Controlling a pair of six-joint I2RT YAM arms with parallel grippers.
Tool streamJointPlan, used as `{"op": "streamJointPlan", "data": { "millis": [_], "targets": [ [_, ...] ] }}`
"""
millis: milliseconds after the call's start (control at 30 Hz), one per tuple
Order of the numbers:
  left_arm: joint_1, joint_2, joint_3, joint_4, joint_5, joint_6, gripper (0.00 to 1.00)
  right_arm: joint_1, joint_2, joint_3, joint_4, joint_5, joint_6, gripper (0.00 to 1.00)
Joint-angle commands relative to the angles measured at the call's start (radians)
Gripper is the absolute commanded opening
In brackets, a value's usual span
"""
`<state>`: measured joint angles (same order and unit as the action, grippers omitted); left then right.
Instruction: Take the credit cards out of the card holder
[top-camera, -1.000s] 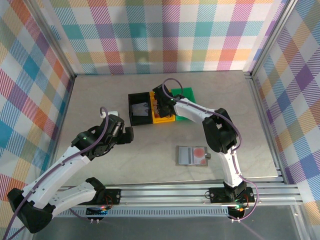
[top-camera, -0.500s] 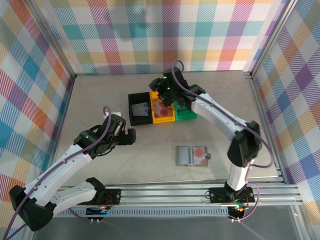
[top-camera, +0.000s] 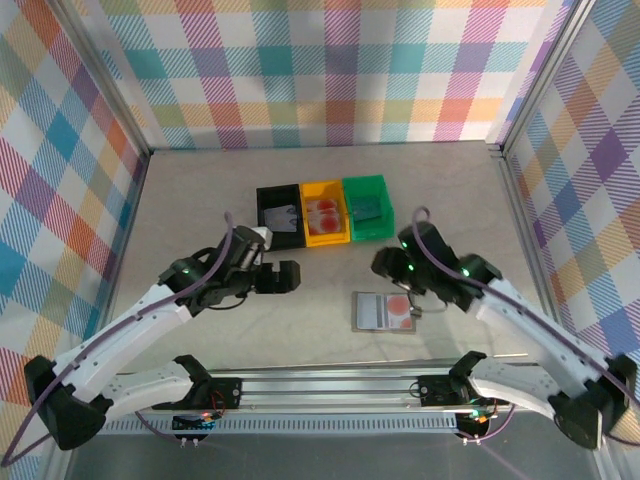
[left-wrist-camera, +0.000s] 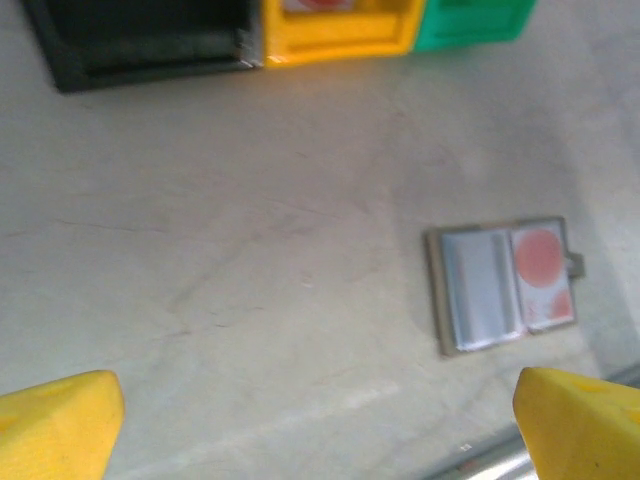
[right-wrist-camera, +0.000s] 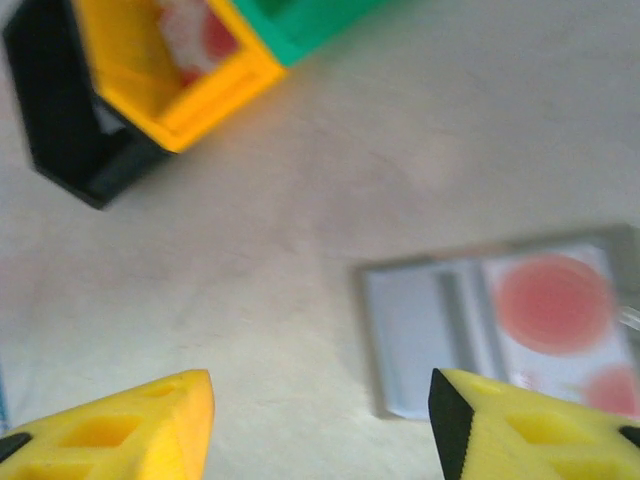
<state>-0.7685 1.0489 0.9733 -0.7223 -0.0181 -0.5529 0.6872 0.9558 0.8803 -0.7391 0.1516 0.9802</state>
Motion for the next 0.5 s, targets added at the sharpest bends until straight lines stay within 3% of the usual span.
{"op": "streamJointPlan", "data": {
  "millis": [0, 167, 233, 467],
  "targets": [
    [-0.076, 0.074, 0.019, 0.097, 0.04, -0.098, 1.0, -0.014, -0.122, -0.109, -0.097, 0.061, 0.017, 0.58],
    [-0.192, 0.224, 0.074, 0.181, 0.037, -0.165, 1.0, -0.032, -0.222, -0.226, -0.175, 0.054, 0.051, 0.49],
    [-0.228, 0.284, 0.096, 0.219, 0.039, -0.192, 0.99, -0.042, -0.225, -0.259, -0.171, 0.023, 0.051, 0.43],
    [-0.303, 0.453, 0.169, 0.303, 0.019, -0.261, 0.94, -0.107, -0.179, -0.323, -0.123, -0.022, 0.035, 0.33]
  ]
}}
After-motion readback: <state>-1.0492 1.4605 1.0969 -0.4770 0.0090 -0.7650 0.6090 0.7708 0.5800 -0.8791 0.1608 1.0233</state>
